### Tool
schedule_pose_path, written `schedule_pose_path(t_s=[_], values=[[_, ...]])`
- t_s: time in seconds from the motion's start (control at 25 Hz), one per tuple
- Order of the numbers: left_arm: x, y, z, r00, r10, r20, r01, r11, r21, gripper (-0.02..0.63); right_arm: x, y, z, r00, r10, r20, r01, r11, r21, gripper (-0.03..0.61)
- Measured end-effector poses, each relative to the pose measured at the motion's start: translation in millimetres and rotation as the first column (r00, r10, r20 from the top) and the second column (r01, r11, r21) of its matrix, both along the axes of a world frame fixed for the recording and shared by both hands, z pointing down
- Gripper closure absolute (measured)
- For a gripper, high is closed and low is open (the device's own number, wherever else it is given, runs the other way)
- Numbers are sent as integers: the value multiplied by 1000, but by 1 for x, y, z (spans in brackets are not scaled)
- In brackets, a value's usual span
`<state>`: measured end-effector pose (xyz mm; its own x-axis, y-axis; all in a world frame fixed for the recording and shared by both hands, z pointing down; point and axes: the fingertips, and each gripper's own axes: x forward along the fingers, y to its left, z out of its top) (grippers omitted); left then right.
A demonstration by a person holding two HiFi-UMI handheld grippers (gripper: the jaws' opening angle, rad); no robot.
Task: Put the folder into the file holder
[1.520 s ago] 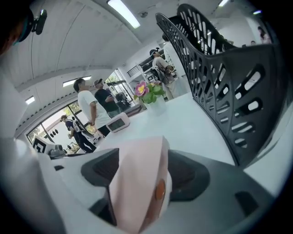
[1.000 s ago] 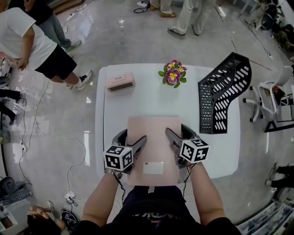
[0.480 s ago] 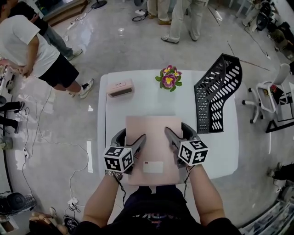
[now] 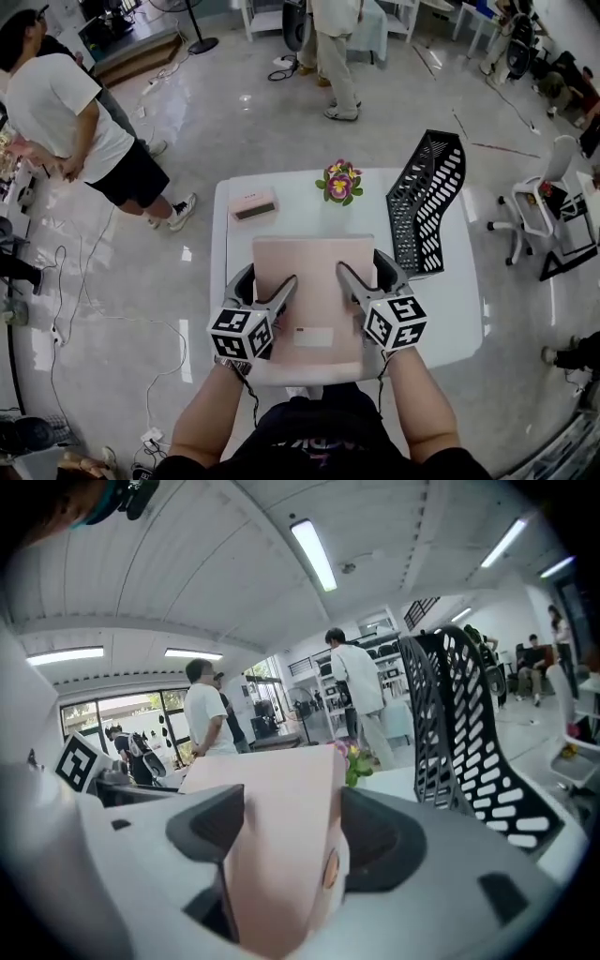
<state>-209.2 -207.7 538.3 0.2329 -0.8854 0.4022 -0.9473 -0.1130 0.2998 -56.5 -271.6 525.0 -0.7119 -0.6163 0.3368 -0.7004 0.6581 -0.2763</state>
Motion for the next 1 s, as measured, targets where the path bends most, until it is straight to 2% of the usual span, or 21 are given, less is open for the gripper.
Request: schedule_pose_path(t_s=[0.4, 1.0], values=[[0, 26, -66, 999, 29, 41, -35, 987, 155, 236, 4, 35, -72, 998, 34, 45, -42, 985, 170, 261], [15, 93, -98, 994, 76, 81, -95, 958, 271, 267, 27, 116, -106, 995, 86, 47, -96, 954, 285, 262]])
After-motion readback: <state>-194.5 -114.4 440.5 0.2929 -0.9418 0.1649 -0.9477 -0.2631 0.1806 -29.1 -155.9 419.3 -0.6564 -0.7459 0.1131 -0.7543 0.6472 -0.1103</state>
